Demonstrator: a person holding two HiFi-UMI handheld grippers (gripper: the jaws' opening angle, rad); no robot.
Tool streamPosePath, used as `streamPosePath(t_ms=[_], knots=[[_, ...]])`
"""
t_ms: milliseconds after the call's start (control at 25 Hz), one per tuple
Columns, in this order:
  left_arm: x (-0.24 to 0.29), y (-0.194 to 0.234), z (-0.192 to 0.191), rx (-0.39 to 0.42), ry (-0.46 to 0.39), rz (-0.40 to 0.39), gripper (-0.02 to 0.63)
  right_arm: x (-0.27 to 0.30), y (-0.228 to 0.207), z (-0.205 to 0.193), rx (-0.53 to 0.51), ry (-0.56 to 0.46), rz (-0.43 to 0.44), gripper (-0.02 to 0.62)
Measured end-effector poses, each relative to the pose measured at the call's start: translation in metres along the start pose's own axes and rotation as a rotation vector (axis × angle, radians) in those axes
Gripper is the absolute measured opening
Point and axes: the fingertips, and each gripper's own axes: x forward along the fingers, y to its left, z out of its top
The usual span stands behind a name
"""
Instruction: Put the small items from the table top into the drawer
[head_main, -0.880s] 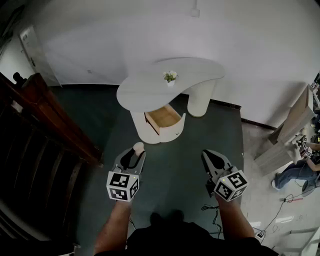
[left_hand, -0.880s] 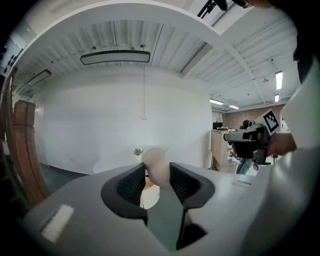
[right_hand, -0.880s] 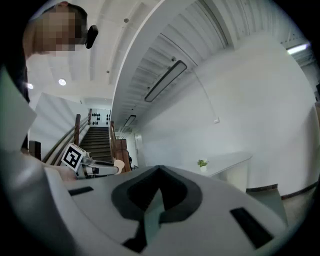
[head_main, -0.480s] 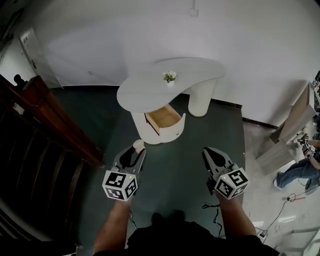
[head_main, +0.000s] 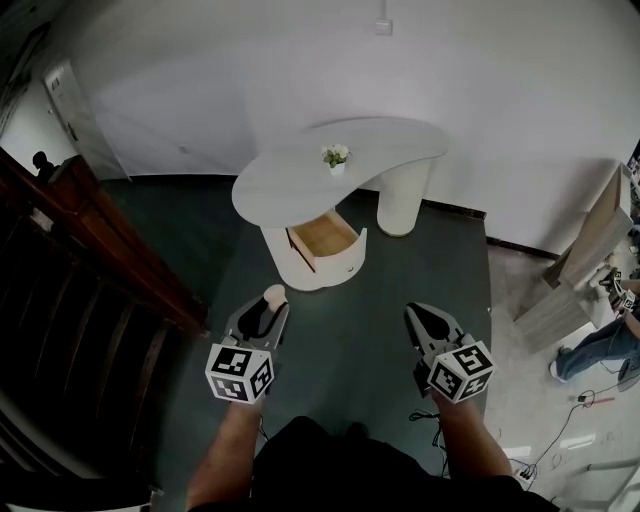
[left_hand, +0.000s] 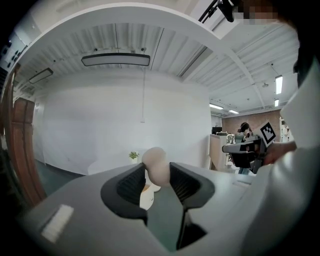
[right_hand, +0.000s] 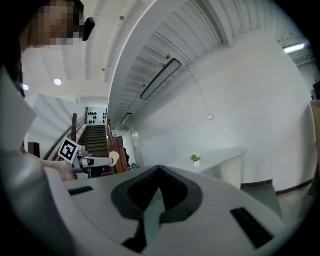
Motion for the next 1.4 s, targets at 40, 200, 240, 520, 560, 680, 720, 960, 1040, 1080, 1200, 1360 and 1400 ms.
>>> streamPosePath(t_ms=[40,200,240,520,560,680,720,960,1040,1080,1200,1360,1400], knots=[[0.001,-0.001,-0.002,-0.001,0.005,0.0,0.156,0.0,0.0,-0.003,0.006,0.005,0.005,0.011],[0.004,-0.002,-0.007,-0.01,0.007,0.003,0.156,0.001,0.002,-0.012,0.024,0.025,0.027,0.011],[0.005,0.001,-0.007,-0.017,0.004,0.006,0.156,0.004,0.002,-0.013,0.027,0.031,0.03,0.011],[0.029,0.036,-0.009,-0.078,-0.017,0.008,0.156,0.046,0.002,-0.015,0.028,0.06,0.057,0.011],[0.035,0.042,-0.009,-0.081,-0.018,0.005,0.156,0.053,0.001,-0.014,0.028,0.063,0.057,0.011],[0.054,0.065,-0.009,-0.09,-0.022,-0.01,0.156,0.08,-0.003,-0.013,0.025,0.075,0.05,0.011],[0.062,0.074,-0.008,-0.093,-0.024,-0.016,0.156,0.091,-0.005,-0.013,0.024,0.079,0.046,0.011],[0.11,0.132,-0.006,-0.095,-0.015,-0.056,0.156,0.164,-0.014,-0.011,0.031,0.112,0.02,0.011],[0.124,0.152,-0.008,-0.097,-0.008,-0.069,0.156,0.188,-0.015,-0.011,0.035,0.122,0.011,0.011],[0.13,0.161,-0.009,-0.1,-0.005,-0.076,0.156,0.199,-0.015,-0.011,0.036,0.128,0.007,0.011],[0.145,0.187,-0.011,-0.104,0.001,-0.097,0.158,0.23,-0.011,-0.012,0.033,0.147,0.001,0.011],[0.158,0.216,-0.016,-0.108,0.01,-0.128,0.158,0.265,-0.006,-0.013,0.036,0.162,-0.017,0.011],[0.161,0.221,-0.017,-0.105,0.012,-0.138,0.158,0.272,-0.004,-0.013,0.036,0.163,-0.02,0.011]])
